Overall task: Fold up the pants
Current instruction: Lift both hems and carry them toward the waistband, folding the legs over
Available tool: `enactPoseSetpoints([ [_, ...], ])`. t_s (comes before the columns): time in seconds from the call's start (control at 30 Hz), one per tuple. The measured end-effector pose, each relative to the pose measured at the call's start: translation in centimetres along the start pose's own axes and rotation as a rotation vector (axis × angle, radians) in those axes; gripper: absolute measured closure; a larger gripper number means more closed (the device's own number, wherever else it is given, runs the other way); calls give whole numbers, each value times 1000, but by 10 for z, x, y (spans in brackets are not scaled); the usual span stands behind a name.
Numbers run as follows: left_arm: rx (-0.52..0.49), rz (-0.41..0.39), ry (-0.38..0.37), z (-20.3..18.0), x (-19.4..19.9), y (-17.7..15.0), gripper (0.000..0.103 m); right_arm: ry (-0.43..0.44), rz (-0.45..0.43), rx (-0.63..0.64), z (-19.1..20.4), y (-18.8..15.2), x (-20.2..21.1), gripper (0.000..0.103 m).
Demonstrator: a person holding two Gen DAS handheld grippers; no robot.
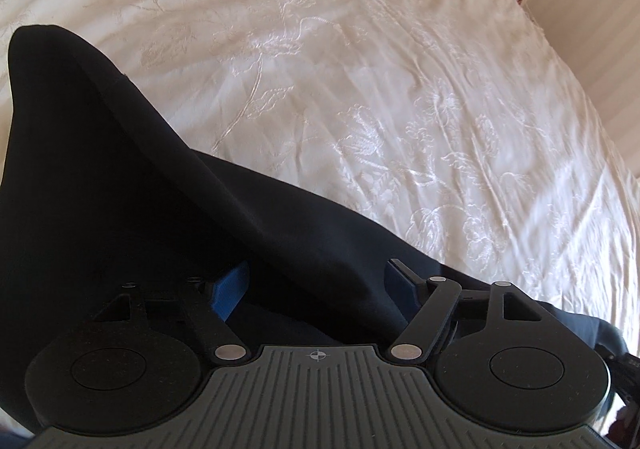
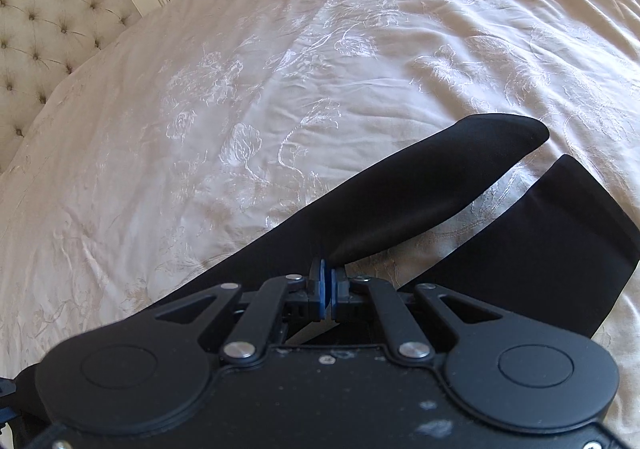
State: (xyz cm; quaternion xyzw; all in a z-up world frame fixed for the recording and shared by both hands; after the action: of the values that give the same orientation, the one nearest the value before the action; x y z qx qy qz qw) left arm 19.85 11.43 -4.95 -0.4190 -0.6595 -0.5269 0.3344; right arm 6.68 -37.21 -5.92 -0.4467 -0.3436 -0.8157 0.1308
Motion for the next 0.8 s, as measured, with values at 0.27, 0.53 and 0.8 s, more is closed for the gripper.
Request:
enactPoseSetpoints([
  [0.27,22,-116,-92,-7,7,8,92,-6,33,9,4,7,-11,99],
  [0.53,-106,-426,-116,-24,94,8,92,226,-153,63,46,59,40,99],
  [0.8,-95,-306,-160,-13,88,-68,92,235,-121,126,-1,29,67,99],
])
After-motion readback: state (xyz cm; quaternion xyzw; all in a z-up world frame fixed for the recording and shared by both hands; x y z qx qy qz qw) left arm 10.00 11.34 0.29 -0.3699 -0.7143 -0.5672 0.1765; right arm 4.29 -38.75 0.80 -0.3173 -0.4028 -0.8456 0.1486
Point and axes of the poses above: each gripper's, at about its wrist camera, not at the fingertips, and x roughly against the way its jaws point, z to its left, y to its top, the point moved 3 cm from there along -x, roughly the way its jaws point, and after that the axes turned 8 degrees about -x, right-handed, at the moved point
